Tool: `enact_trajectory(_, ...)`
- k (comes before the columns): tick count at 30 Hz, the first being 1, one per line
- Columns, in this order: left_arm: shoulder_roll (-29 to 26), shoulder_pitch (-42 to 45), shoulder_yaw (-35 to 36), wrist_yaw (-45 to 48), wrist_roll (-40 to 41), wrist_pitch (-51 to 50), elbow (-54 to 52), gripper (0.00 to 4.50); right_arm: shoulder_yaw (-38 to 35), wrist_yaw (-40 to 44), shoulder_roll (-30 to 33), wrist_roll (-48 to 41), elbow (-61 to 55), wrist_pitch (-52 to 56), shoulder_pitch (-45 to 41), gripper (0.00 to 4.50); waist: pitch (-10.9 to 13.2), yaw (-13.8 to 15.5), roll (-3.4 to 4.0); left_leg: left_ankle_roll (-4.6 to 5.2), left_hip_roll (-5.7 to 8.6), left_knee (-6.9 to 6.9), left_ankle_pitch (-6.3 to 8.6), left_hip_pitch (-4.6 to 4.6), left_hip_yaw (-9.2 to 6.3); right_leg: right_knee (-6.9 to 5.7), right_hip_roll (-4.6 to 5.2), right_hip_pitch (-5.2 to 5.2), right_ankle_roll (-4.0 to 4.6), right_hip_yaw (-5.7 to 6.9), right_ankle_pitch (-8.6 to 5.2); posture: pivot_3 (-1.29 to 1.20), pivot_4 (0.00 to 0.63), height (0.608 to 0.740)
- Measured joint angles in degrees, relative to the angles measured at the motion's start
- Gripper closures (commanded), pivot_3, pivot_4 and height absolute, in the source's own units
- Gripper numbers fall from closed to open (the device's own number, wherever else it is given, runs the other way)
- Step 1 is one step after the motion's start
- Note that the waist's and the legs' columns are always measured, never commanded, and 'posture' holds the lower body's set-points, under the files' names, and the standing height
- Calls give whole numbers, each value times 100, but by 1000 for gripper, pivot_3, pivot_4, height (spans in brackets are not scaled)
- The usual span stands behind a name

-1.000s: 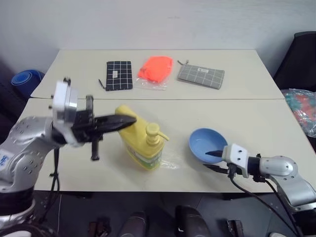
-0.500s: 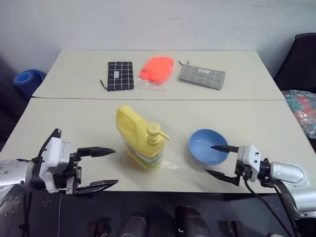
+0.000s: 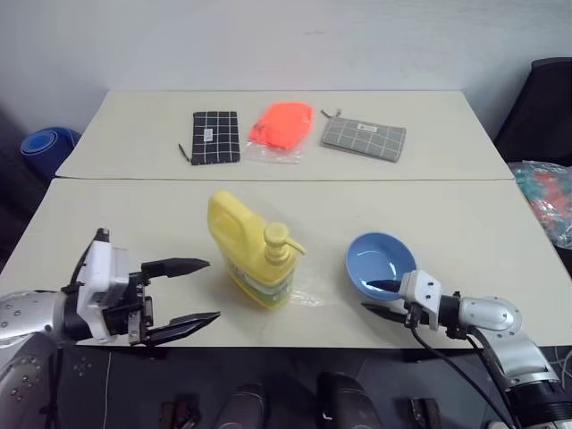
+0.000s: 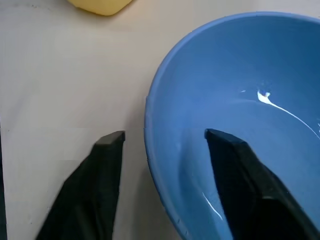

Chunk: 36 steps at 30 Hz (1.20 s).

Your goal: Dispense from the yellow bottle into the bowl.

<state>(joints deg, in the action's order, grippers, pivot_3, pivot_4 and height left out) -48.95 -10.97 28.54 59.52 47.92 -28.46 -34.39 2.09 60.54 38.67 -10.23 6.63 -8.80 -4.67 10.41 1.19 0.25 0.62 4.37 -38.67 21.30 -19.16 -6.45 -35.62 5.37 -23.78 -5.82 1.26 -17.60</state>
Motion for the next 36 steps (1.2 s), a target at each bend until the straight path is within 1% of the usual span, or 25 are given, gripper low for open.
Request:
enact_trajectory(1,-52,2,57,3,86,-63,-1,366,2,10,0,8,39,-43,-22,3309,0,0,0,0,0,0,0,0,0,0,0,0,0,0,0,0,150,740)
enact_trajectory(3,-142,83,169,-3,305,-223,4,366,23,73,1,13,71,-230,-64,4104,0,2,0,0,0,-1,0,0,0,0,0,0,0,0,0,0,150,740)
enact_trajectory(4,-155,131,219,-9,377,-261,5,366,25,82,1,13,68,-293,-83,4386,0,5,0,0,0,-2,0,0,-1,-1,0,0,0,0,0,0,150,740)
enact_trajectory(6,-217,499,244,-155,716,-428,24,366,-2,226,106,-16,-16,-429,-88,4451,0,25,-1,0,0,-11,0,-3,-6,-1,0,3,0,5,0,0,150,740)
enact_trajectory(7,-281,709,247,-249,860,-492,24,558,3,323,178,-30,-101,-433,-56,4485,1,31,0,0,1,-15,1,-5,-6,-2,1,3,0,5,0,0,150,740)
enact_trajectory(9,-378,1094,231,-388,1068,-588,34,974,0,477,315,-91,-346,-404,-27,4500,4,17,5,0,2,-18,2,-5,-4,-4,1,2,-1,3,0,0,150,740)
enact_trajectory(12,-551,1914,133,-657,1444,-742,71,1882,-25,755,736,-286,-1154,-117,-98,4500,6,6,11,-4,-1,-17,5,-3,-4,-5,-2,1,-1,3,0,0,150,740)
enact_trajectory(16,-560,3036,-579,-869,1585,-904,156,3145,-19,932,1114,-727,-2251,631,-317,4500,9,3,13,-8,-5,-20,7,-5,-4,-7,-6,-1,-1,3,0,0,150,740)
enact_trajectory(20,-296,3680,-1345,-767,1202,-800,367,4303,-20,1019,1365,-1173,-3001,1397,-423,4500,9,18,13,-6,-3,-20,8,-9,-4,-1,-5,0,-1,4,0,0,150,740)
enact_trajectory(24,111,4201,-2128,-615,495,-545,745,4303,-3,1044,1516,-1639,-3609,2168,-661,4500,11,27,10,-4,-2,-29,9,-13,-4,-2,-5,0,-3,6,1,0,150,740)
enact_trajectory(27,267,4318,-2461,-460,101,-395,961,4303,-7,1025,1585,-1757,-3841,2468,-810,4500,11,24,10,-4,-3,-27,9,-14,-4,-1,-5,-3,-3,6,1,0,150,740)
enact_trajectory(31,538,4486,-2659,-428,-23,-385,1073,4303,-33,948,1675,-2007,-4149,2905,-1013,4500,14,23,5,-4,-3,-28,9,-18,-4,-1,-5,-6,-3,6,1,0,150,740)
enact_trajectory(36,583,4498,-2736,-325,-143,-397,1106,4303,-134,874,1844,-2358,-4493,3337,-1167,4500,14,24,5,-3,-3,-33,9,-18,-4,-3,-5,-6,-4,5,2,0,150,740)
